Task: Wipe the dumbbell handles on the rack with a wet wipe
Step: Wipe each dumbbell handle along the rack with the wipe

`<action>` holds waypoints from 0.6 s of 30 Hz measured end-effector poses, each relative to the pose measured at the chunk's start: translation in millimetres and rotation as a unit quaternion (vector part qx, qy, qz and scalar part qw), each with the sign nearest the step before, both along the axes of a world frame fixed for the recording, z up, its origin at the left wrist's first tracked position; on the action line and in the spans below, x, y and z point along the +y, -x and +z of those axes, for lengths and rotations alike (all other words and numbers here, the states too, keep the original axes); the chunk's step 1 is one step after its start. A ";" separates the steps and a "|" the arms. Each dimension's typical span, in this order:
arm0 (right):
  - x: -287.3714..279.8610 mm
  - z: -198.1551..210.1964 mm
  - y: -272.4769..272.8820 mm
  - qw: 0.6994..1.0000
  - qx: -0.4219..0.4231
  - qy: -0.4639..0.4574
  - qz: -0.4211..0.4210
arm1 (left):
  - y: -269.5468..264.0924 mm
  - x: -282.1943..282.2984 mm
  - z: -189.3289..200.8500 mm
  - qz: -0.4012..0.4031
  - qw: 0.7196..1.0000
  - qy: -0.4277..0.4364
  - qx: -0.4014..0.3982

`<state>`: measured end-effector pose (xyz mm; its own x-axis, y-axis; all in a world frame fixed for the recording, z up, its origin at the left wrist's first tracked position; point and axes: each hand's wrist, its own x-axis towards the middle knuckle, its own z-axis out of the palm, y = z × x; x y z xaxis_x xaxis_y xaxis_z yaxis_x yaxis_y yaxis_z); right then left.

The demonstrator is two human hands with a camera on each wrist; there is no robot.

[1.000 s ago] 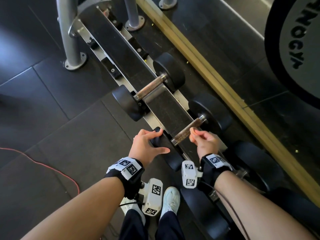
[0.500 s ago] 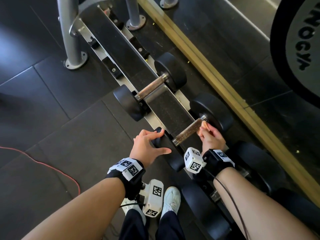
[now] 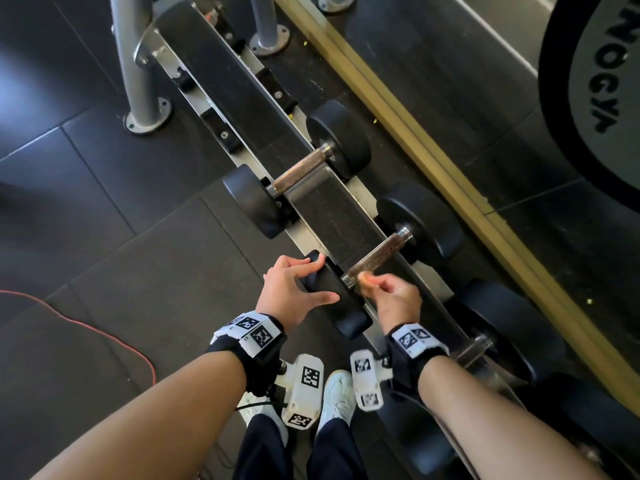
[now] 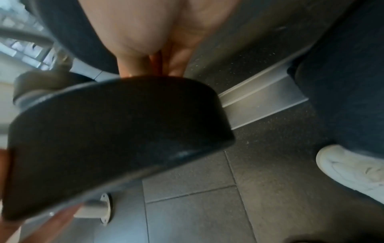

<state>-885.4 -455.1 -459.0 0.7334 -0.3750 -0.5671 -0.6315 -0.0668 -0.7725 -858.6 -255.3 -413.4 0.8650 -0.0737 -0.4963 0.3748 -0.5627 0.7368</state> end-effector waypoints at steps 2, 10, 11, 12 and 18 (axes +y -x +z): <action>0.9 1.3 6.0 0.999 0.015 -0.034 0.031 | -0.8 0.2 0.4 -0.002 1.000 -0.001 0.004; -31.7 -2.4 -39.2 0.965 -0.048 -0.048 -0.252 | -0.3 0.8 -1.1 0.002 1.000 0.006 -0.001; -26.1 -4.9 -39.7 0.967 -0.048 -0.047 -0.246 | -0.1 1.0 -1.0 0.004 1.000 0.009 -0.001; -20.6 -7.3 -37.5 0.970 -0.043 -0.038 -0.235 | 0.2 0.9 -1.1 0.006 1.000 0.011 0.000; -28.0 -0.5 -14.3 0.999 -0.015 0.036 0.019 | 4.1 -1.8 0.0 0.017 1.000 0.019 -0.002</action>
<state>-871.1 -483.1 -459.5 0.7647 -0.3849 -0.5168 -0.6033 -0.1458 -0.7840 -862.7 -257.2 -413.4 0.8690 -0.0640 -0.4907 0.3904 -0.5210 0.7591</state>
